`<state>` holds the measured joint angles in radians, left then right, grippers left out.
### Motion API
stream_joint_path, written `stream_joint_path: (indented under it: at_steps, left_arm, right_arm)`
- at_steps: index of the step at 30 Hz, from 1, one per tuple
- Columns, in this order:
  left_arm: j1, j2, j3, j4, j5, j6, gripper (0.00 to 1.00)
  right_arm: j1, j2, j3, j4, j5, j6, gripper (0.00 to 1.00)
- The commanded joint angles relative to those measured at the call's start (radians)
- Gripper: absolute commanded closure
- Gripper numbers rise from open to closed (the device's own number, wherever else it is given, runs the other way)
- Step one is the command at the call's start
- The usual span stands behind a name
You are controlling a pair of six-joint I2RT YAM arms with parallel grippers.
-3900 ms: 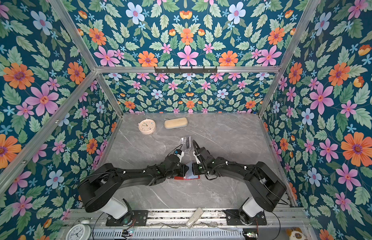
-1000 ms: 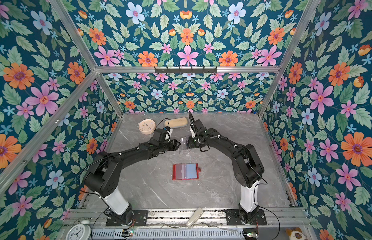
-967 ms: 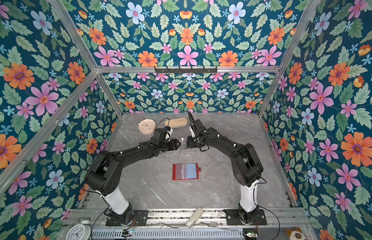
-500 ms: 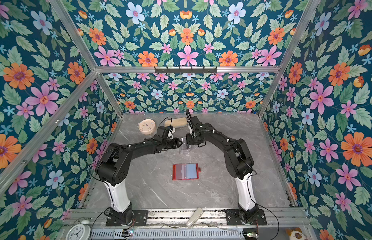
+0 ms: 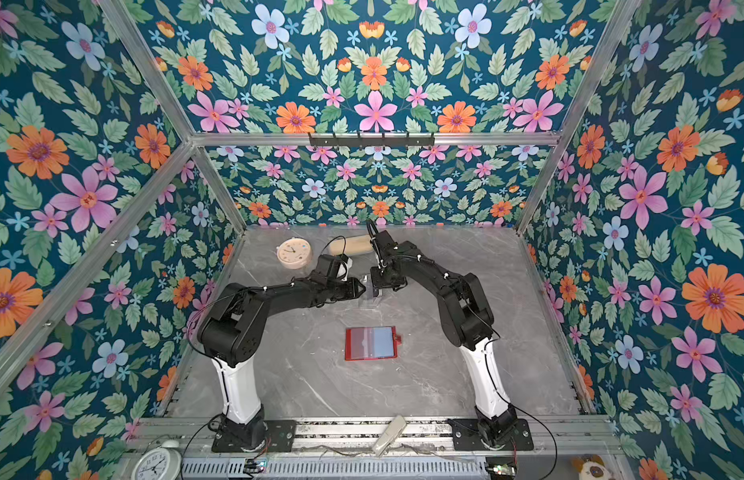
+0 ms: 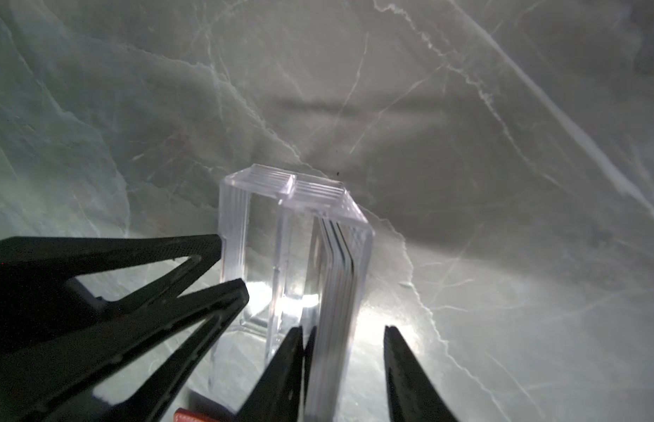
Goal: Put the credit cards into the card holder
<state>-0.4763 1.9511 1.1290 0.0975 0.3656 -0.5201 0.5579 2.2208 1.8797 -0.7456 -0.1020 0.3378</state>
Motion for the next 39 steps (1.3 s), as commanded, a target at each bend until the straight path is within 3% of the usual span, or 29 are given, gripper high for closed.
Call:
stream_joint_path:
  at_steps: [1, 20, 39]
  left_arm:
    - [0.0, 0.006, -0.006, -0.008, -0.032, -0.015, 0.62]
    - [-0.001, 0.02, -0.048, 0.015, -0.076, -0.07, 0.63]
    - [-0.001, 0.025, -0.049, 0.009, -0.094, -0.076, 0.64]
  right_arm:
    - [0.001, 0.017, 0.023, -0.048, 0.017, 0.004, 0.62]
    - [0.023, 0.089, 0.16, -0.181, 0.121, 0.009, 0.64]
    - [0.042, 0.103, 0.244, -0.254, 0.156, -0.006, 0.68]
